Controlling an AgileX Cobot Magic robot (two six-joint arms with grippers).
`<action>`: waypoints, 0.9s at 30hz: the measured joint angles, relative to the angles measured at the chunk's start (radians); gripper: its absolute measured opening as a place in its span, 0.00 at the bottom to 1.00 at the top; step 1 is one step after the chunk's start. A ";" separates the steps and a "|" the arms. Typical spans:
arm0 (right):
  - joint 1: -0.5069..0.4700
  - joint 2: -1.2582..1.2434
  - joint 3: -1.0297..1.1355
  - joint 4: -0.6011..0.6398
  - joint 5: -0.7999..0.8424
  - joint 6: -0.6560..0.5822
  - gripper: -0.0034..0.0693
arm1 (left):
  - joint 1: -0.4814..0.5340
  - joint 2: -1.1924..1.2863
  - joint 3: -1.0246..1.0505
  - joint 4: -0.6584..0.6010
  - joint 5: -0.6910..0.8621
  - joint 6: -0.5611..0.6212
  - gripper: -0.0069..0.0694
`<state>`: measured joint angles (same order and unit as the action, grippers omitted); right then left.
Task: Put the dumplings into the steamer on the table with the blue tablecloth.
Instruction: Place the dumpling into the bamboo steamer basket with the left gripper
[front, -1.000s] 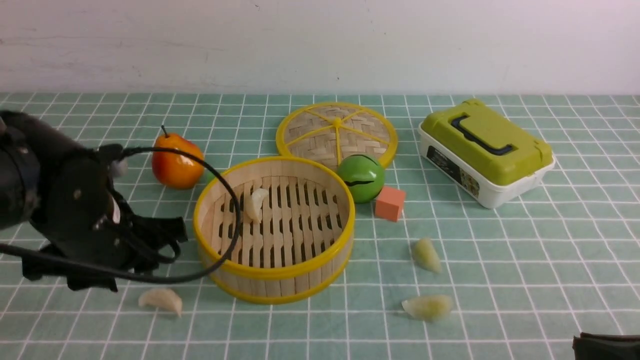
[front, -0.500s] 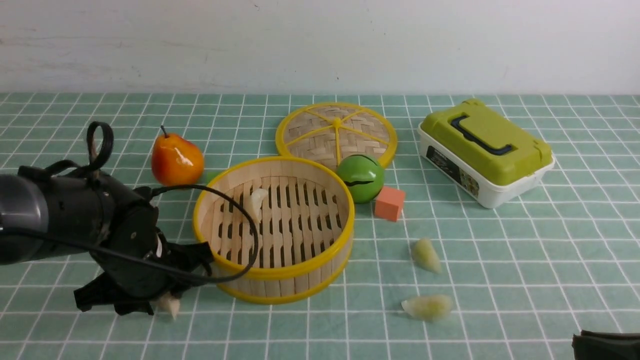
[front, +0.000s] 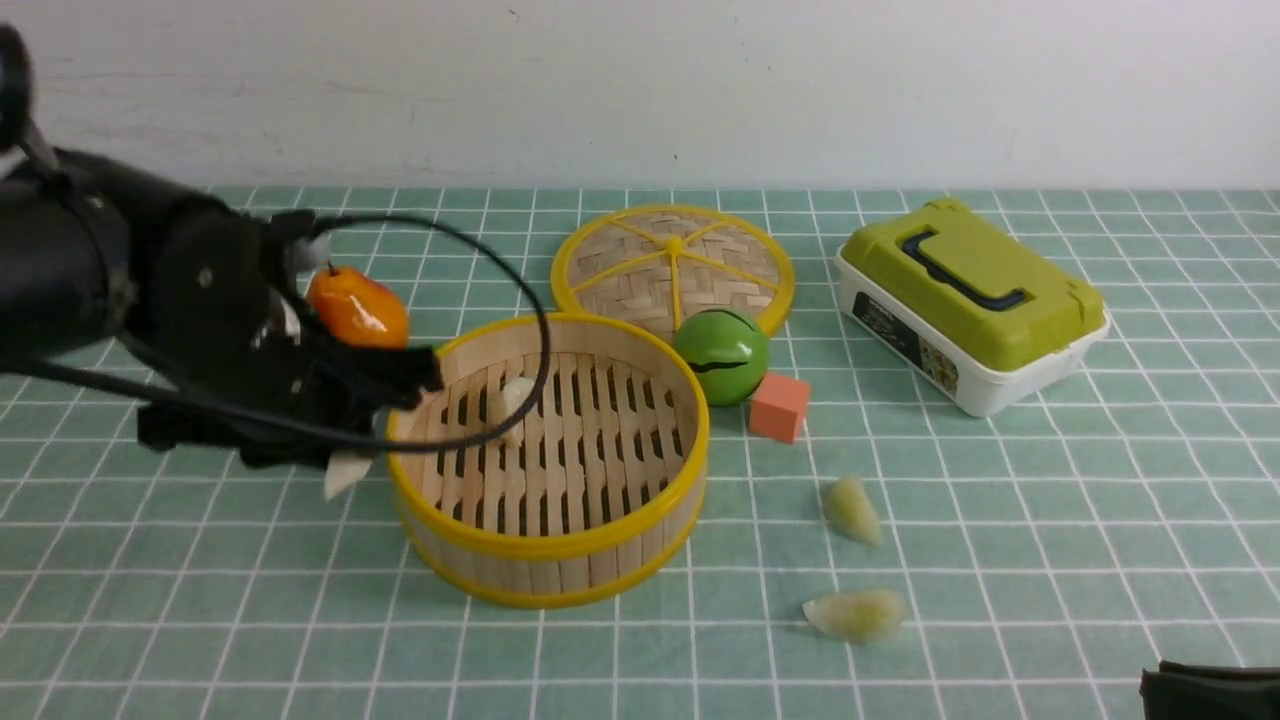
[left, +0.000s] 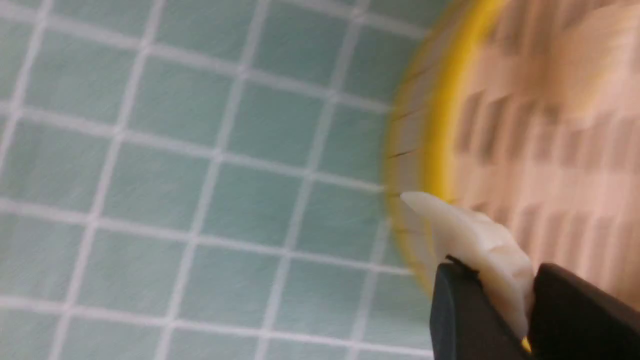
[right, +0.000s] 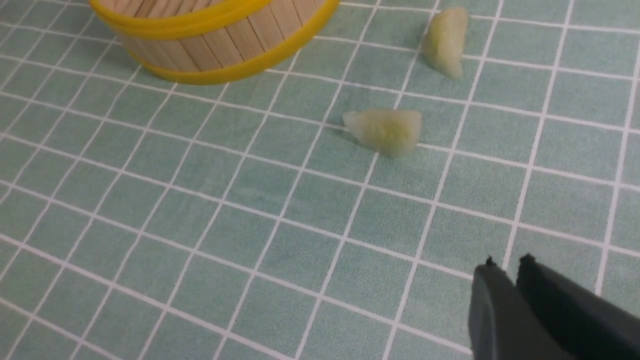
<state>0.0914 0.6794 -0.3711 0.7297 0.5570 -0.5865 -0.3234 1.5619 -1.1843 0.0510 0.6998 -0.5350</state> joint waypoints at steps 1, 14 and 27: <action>0.000 0.000 0.000 0.000 -0.001 0.000 0.14 | 0.000 -0.001 -0.022 -0.042 -0.004 0.030 0.30; 0.000 0.000 0.000 0.026 -0.005 0.000 0.16 | -0.002 0.435 -0.428 -0.518 0.028 0.535 0.30; 0.000 0.000 0.000 0.029 -0.002 0.000 0.18 | -0.002 0.594 -0.566 -0.480 0.091 0.503 0.50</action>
<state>0.0914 0.6794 -0.3711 0.7587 0.5553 -0.5865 -0.3253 2.1554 -1.7505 -0.4286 0.7907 -0.0316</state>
